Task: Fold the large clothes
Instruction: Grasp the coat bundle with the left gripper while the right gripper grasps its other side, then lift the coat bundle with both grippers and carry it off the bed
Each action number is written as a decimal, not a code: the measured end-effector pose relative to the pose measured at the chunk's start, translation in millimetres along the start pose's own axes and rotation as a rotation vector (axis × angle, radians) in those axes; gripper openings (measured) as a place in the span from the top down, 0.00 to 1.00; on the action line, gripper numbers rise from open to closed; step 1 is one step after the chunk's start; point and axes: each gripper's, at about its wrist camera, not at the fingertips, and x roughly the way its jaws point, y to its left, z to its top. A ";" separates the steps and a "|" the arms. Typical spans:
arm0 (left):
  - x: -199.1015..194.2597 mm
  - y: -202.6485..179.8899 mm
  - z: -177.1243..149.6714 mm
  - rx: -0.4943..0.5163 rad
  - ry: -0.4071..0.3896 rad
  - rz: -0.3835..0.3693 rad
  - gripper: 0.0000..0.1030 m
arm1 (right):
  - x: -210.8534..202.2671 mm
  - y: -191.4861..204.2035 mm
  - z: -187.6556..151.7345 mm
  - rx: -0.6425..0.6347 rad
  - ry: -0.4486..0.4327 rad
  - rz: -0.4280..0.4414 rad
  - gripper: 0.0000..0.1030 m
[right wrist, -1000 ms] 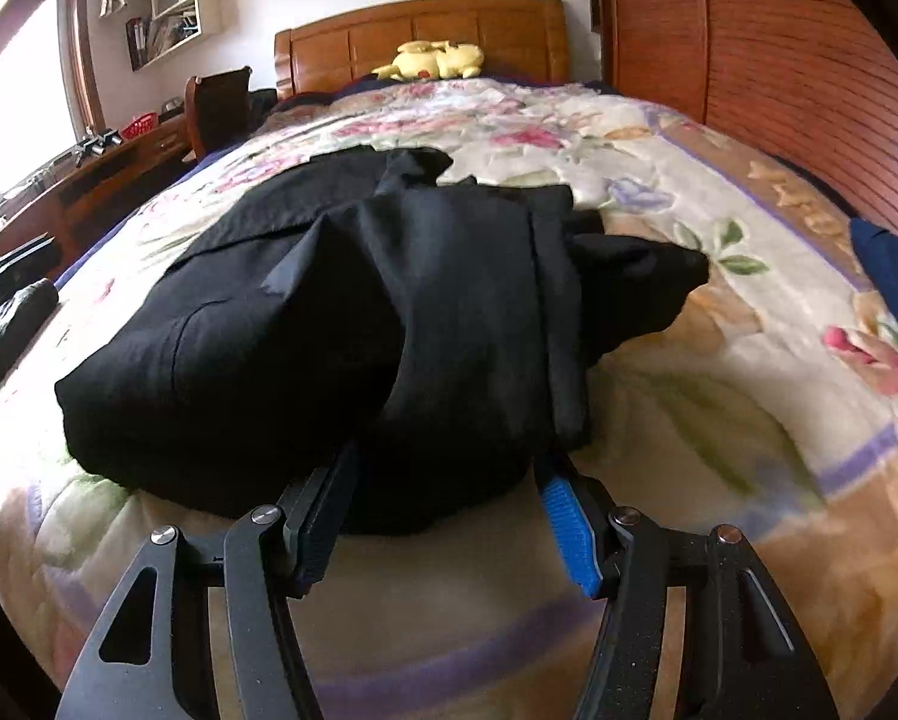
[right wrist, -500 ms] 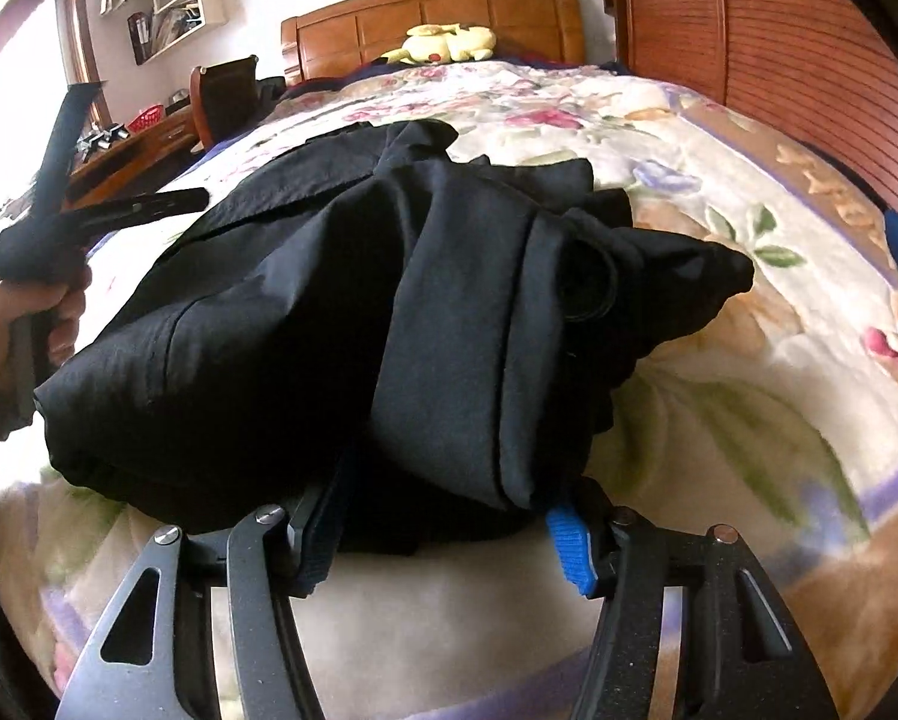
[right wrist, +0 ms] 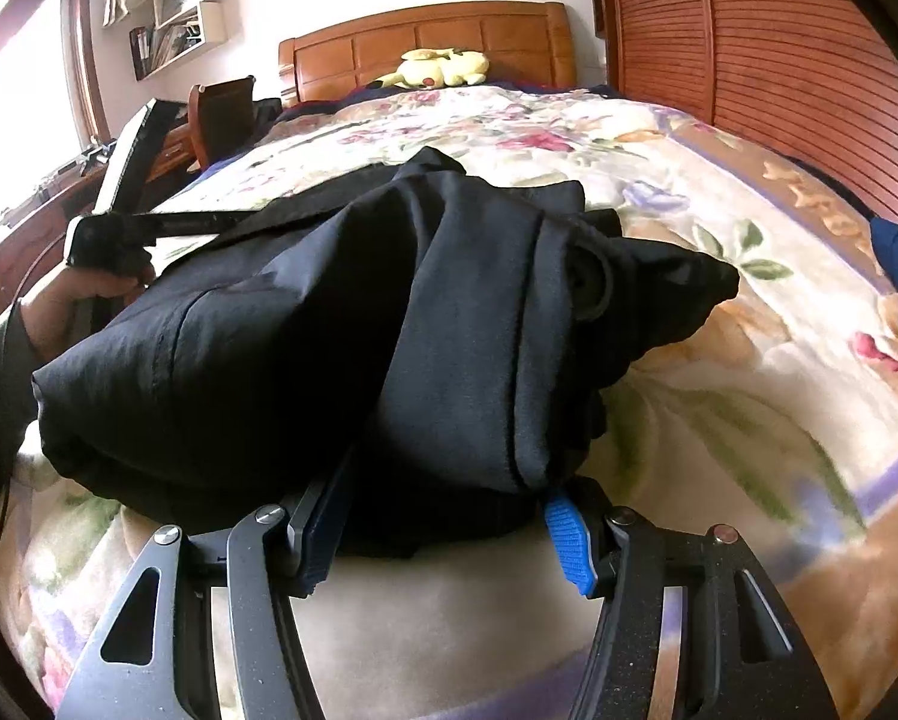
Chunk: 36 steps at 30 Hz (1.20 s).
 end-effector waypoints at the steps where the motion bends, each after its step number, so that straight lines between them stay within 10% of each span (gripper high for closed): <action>1: 1.3 0.1 -0.3 -0.004 0.003 -0.003 0.21 | 0.1 0.0 -0.2 0.002 0.000 0.001 0.41; 12: 12.6 2.2 -3.0 -0.057 0.053 -0.053 0.24 | -1.9 5.4 0.3 -0.005 -0.006 -0.023 0.42; 20: 6.3 0.2 -0.9 -0.090 0.117 -0.169 0.75 | -5.2 6.9 4.7 0.001 -0.023 0.012 0.70; 24: -18.1 -3.6 2.7 -0.085 0.078 -0.121 0.83 | -14.0 4.6 10.3 0.010 -0.073 0.024 0.87; 36: -111.7 -49.2 28.9 -0.031 -0.128 -0.028 0.86 | -55.4 -23.9 32.5 -0.034 -0.173 -0.029 0.90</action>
